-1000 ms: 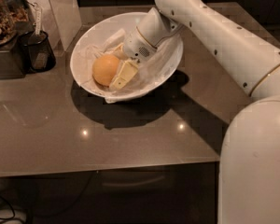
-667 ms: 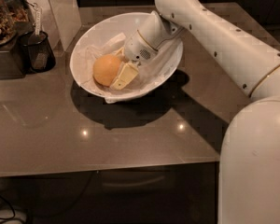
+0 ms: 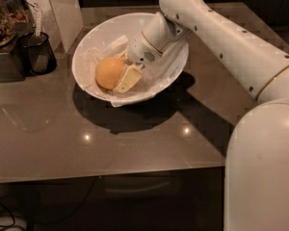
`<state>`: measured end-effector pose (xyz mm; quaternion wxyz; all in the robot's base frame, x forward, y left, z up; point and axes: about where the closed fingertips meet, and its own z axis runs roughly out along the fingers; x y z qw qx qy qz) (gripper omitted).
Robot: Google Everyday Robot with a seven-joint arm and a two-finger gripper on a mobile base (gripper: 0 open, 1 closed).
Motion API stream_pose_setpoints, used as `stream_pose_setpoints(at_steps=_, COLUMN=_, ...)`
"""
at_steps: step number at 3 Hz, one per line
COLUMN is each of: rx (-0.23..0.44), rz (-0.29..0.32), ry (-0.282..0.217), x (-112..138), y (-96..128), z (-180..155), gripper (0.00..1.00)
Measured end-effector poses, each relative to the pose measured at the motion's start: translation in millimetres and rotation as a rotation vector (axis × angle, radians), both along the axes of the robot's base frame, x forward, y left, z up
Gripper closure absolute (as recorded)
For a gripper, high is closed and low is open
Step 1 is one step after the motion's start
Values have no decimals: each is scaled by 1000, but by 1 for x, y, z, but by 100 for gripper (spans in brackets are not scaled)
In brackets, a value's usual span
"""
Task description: Pick orange from white bowl
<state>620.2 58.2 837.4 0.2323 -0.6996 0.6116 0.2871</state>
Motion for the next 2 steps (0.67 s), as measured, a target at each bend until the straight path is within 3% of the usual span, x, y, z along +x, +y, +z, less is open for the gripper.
stream_pose_setpoints(at_steps=1, rx=102, rz=-53, ry=-41, x=-3, y=-11, z=16, gripper=100)
stream_pose_setpoints(at_steps=2, rx=326, rz=-100, ry=-103, x=-13, y=-30, z=52, gripper=100)
